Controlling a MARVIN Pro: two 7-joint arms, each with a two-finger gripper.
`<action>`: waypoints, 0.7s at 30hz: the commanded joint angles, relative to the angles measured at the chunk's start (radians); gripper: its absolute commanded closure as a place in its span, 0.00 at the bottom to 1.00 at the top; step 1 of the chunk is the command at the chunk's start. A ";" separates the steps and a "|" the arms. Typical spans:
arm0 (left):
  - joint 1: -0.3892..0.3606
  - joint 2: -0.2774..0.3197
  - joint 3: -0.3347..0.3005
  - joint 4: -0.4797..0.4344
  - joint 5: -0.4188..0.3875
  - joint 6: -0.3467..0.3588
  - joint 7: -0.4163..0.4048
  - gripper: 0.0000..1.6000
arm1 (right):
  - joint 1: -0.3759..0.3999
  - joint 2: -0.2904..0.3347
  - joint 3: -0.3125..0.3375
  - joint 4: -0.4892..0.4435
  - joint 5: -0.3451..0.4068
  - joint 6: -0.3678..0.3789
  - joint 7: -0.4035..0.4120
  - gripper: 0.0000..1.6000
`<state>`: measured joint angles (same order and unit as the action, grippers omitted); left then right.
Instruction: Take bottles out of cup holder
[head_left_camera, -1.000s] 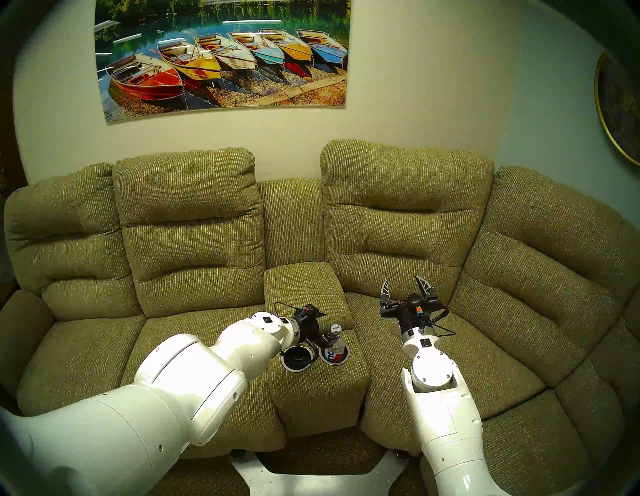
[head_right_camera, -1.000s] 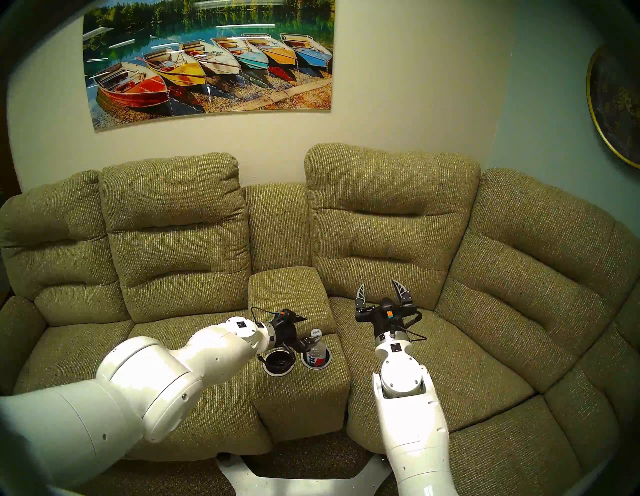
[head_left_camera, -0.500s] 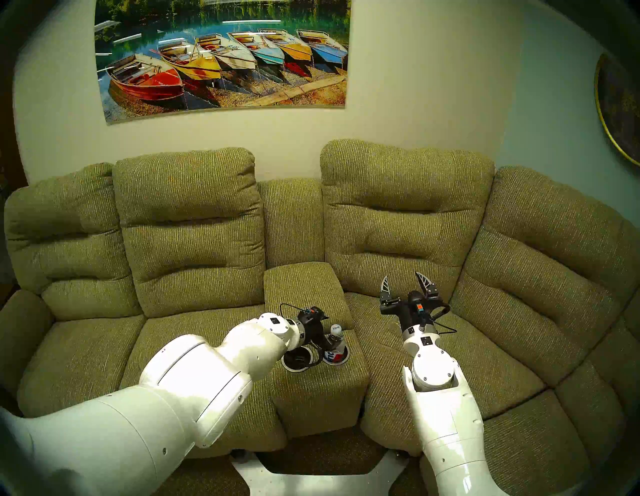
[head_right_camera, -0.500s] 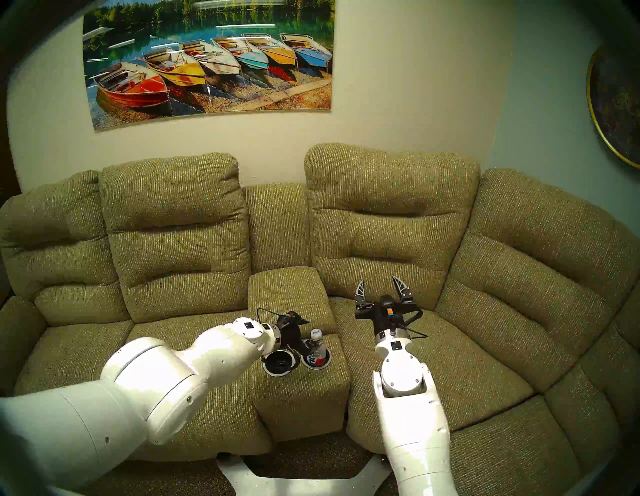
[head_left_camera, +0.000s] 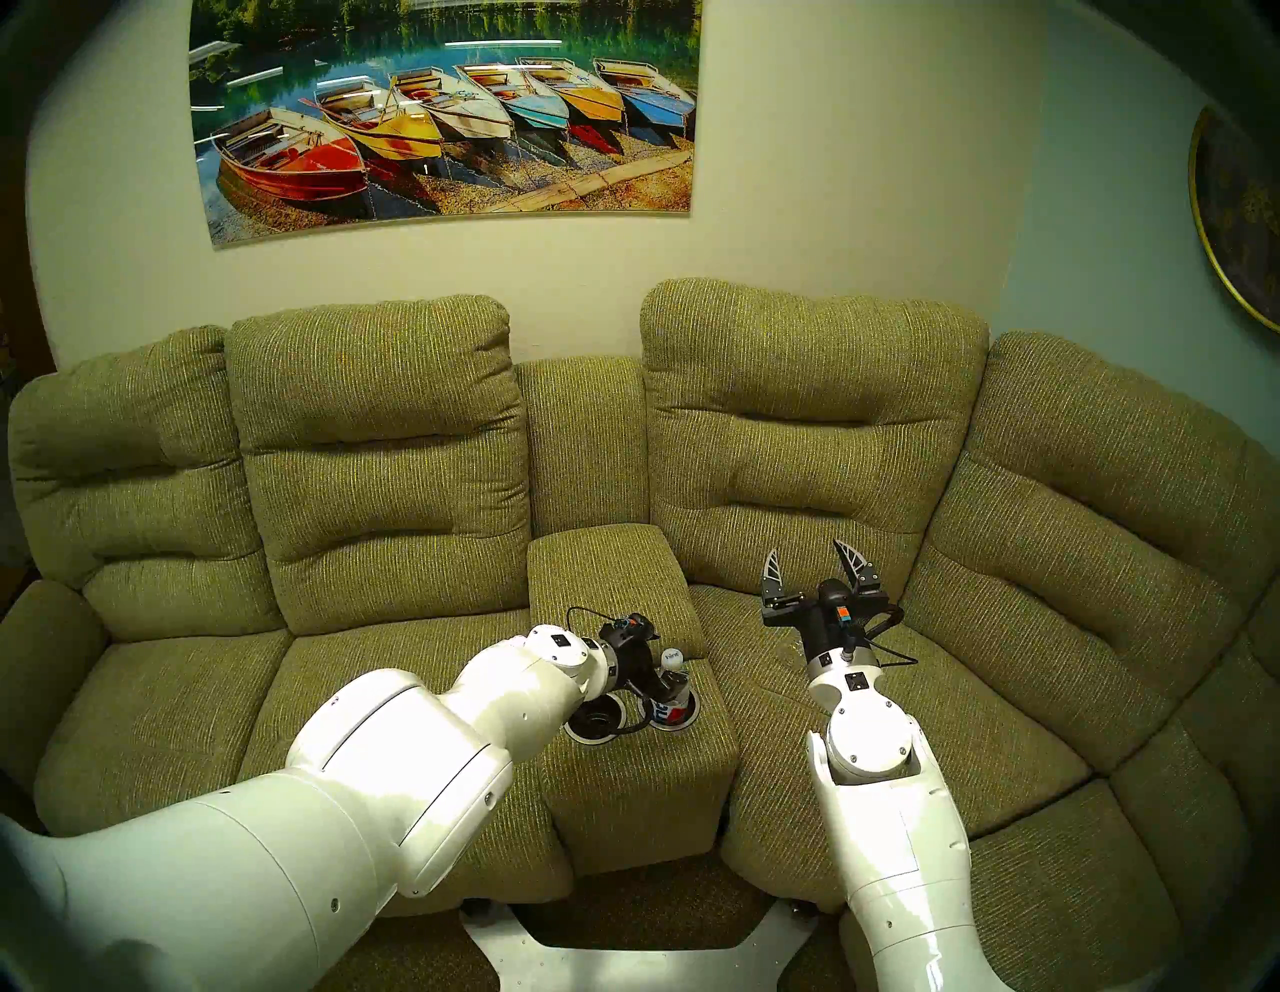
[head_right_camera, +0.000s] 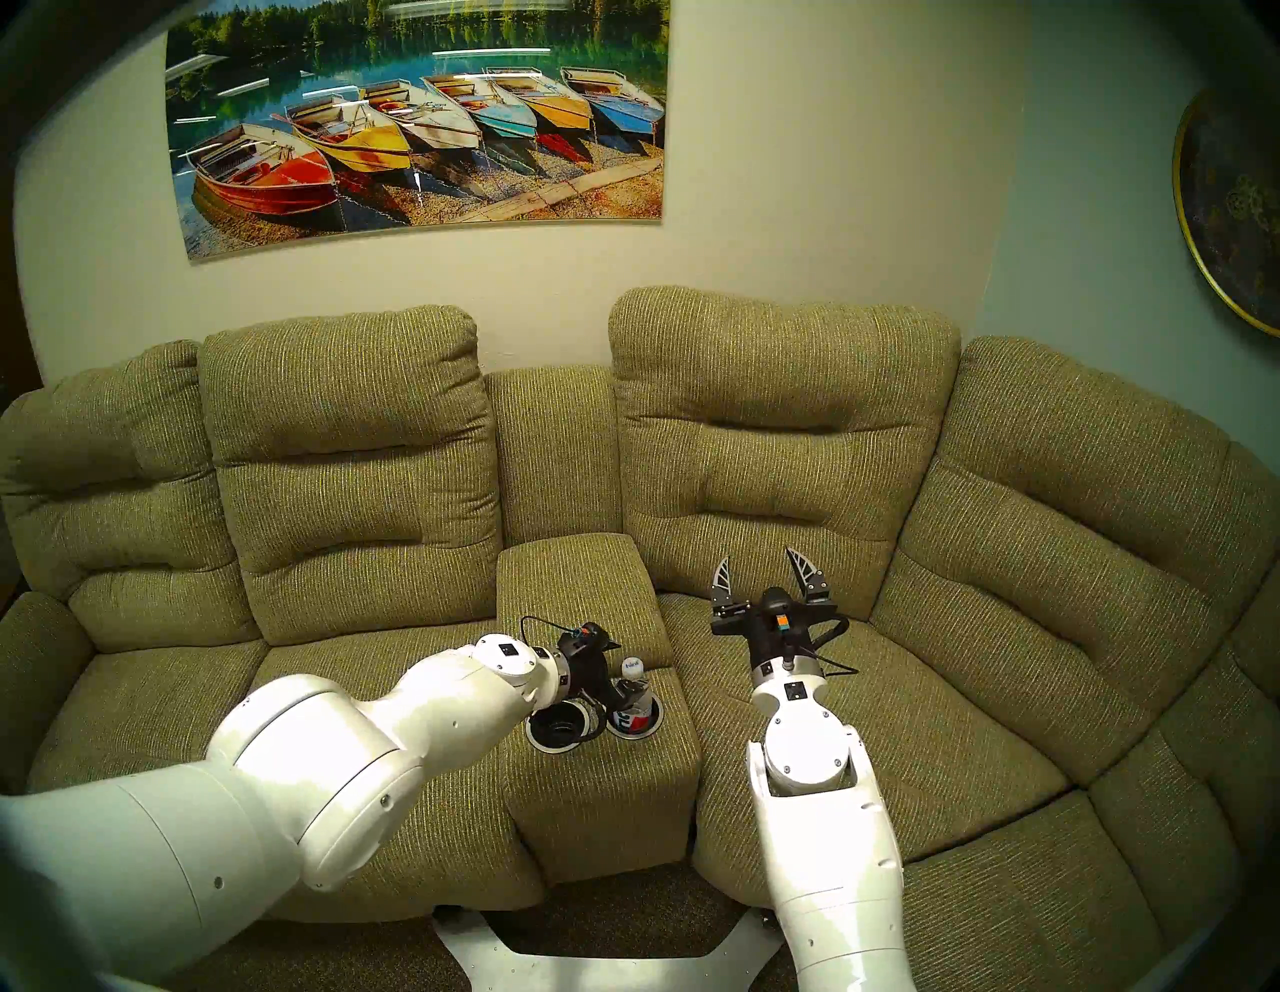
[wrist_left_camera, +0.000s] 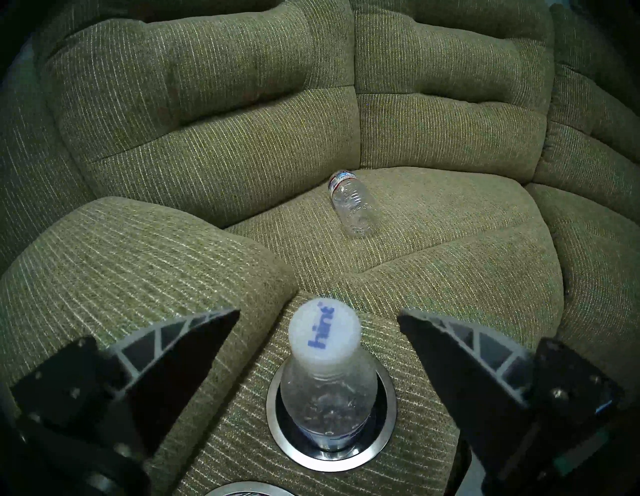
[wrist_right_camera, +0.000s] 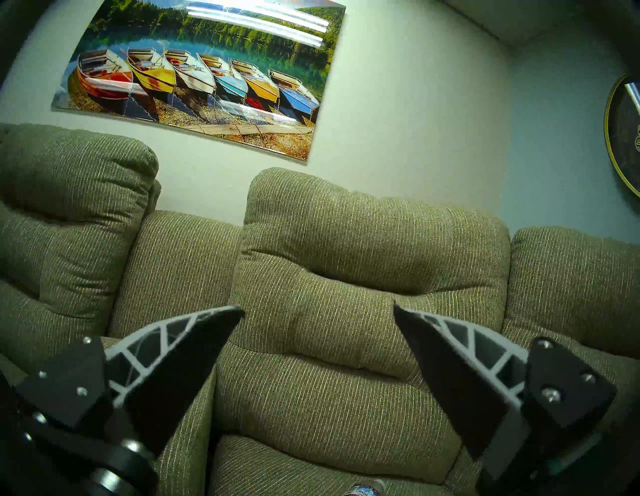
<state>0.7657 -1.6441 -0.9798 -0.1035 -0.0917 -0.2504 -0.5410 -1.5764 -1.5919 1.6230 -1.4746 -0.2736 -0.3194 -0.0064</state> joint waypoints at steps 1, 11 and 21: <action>-0.016 -0.019 -0.002 -0.013 -0.002 0.006 0.010 0.00 | -0.005 0.004 0.004 -0.041 -0.002 -0.010 -0.004 0.00; -0.009 -0.021 -0.001 -0.010 -0.001 0.027 0.032 0.00 | -0.014 0.006 0.008 -0.058 -0.002 -0.010 -0.008 0.00; -0.010 -0.026 0.000 -0.010 0.000 0.053 0.049 0.59 | -0.020 0.007 0.009 -0.072 -0.003 -0.011 -0.012 0.00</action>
<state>0.7683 -1.6569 -0.9781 -0.1026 -0.0899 -0.2000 -0.4957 -1.5960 -1.5869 1.6327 -1.5108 -0.2743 -0.3202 -0.0165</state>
